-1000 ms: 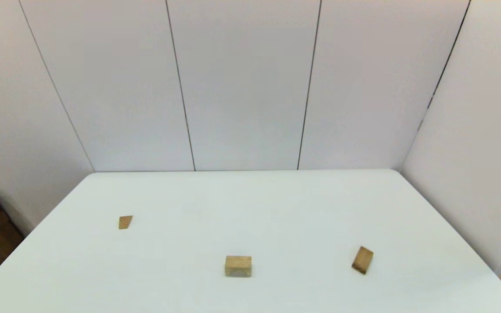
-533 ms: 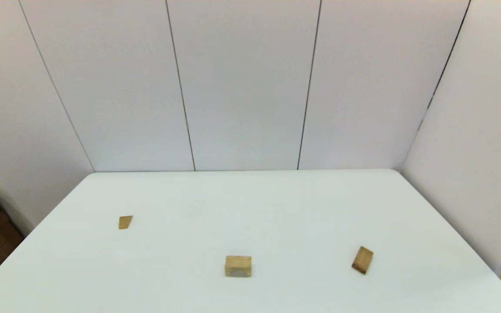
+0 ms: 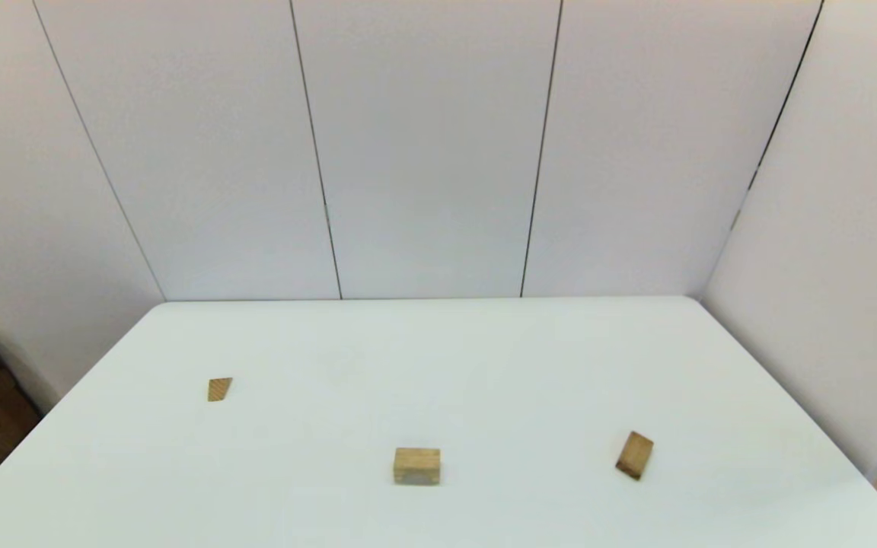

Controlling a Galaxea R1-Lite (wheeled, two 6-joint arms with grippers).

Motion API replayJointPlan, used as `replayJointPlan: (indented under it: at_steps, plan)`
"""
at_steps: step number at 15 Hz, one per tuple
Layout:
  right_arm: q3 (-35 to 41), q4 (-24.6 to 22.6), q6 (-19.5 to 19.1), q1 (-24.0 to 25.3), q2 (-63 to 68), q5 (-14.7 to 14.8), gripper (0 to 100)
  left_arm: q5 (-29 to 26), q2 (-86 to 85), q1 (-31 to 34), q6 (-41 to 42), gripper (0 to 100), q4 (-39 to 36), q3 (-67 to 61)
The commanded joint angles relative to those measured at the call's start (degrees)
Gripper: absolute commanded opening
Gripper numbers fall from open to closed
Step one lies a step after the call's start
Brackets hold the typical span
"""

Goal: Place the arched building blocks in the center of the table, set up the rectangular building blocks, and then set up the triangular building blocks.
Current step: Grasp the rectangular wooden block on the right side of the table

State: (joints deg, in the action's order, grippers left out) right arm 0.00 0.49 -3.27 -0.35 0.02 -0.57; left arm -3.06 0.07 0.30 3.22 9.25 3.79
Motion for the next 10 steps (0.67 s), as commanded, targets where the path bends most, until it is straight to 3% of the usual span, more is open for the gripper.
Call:
replayJointPlan:
  at_steps: [1, 3, 6, 10]
  plan:
    - [0.09, -0.05, -0.51, 0.00, -0.11, 0.05, 100, 0.07, -0.07, 0.05, -0.05, 100, -0.02, -0.01]
    - [-2.55, 1.18, -0.69, 0.00, -0.11, 0.57, 100, 0.25, -0.07, 0.05, -0.23, 100, -0.02, -0.01]
    - [-12.13, 7.51, -0.42, -0.09, 6.48, 1.36, 100, 0.07, -0.07, 0.05, -0.49, 100, 0.15, -0.01]
    - [-20.65, 8.13, -0.07, -0.88, 19.49, 1.54, 100, 0.07, -0.07, 0.05, -0.58, 100, 0.15, -0.01]
